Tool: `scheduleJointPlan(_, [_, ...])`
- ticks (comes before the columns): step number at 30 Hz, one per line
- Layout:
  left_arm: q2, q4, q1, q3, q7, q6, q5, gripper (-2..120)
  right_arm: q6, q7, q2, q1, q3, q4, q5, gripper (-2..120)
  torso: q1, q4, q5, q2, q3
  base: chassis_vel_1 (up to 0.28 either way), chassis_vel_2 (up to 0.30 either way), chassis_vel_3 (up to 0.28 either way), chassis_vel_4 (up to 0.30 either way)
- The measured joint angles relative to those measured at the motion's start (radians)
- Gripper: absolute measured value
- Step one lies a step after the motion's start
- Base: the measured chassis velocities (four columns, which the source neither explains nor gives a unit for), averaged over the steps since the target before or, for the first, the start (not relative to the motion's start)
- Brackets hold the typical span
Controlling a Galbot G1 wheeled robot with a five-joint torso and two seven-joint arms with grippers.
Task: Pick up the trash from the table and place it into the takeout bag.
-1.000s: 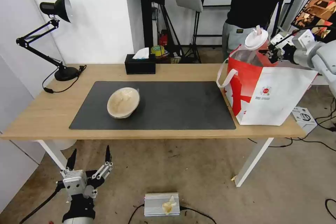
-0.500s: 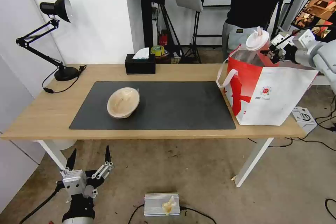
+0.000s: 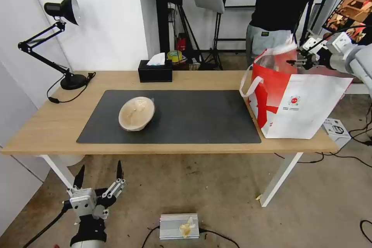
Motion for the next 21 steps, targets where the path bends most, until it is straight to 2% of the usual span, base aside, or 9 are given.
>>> scheduleJointPlan(2, [0.001,-0.001,0.000,0.000,0.000,0.000,0.000,100,0.002,-0.001,-0.007,-0.001,0.001,0.002,-0.002,82,0.000,-0.0002,0.0000,0.000,0.000,0.000,0.000,0.000,0.000])
scheduleJointPlan(3, [0.001,-0.001,0.000,0.000,0.000,0.000,0.000,100,0.002,-0.001,-0.007,-0.001,0.001,0.002,-0.002,82,0.000,-0.0002,0.0000,0.000,0.000,0.000,0.000,0.000,0.000])
scheduleJointPlan(6, [0.001,-0.004,-0.001,0.001,0.000,0.000,0.000,100,0.004,-0.003,-0.018,0.002,0.000,0.007,-0.002,96,0.000,0.0000,0.0000,0.000,0.000,0.000,0.000,0.000,0.000])
scheduleJointPlan(11, [0.001,-0.008,-0.001,0.000,0.000,0.000,0.001,100,0.006,-0.004,-0.032,0.009,-0.001,0.015,-0.003,108,0.000,-0.0001,0.0000,0.000,0.000,0.000,0.000,0.000,0.000])
scheduleJointPlan(21, [-0.002,-0.013,-0.003,-0.001,0.000,0.000,0.002,100,0.008,0.011,-0.040,0.006,0.015,0.045,0.025,114,0.000,0.0001,-0.0001,0.000,0.000,0.000,0.000,0.000,0.000])
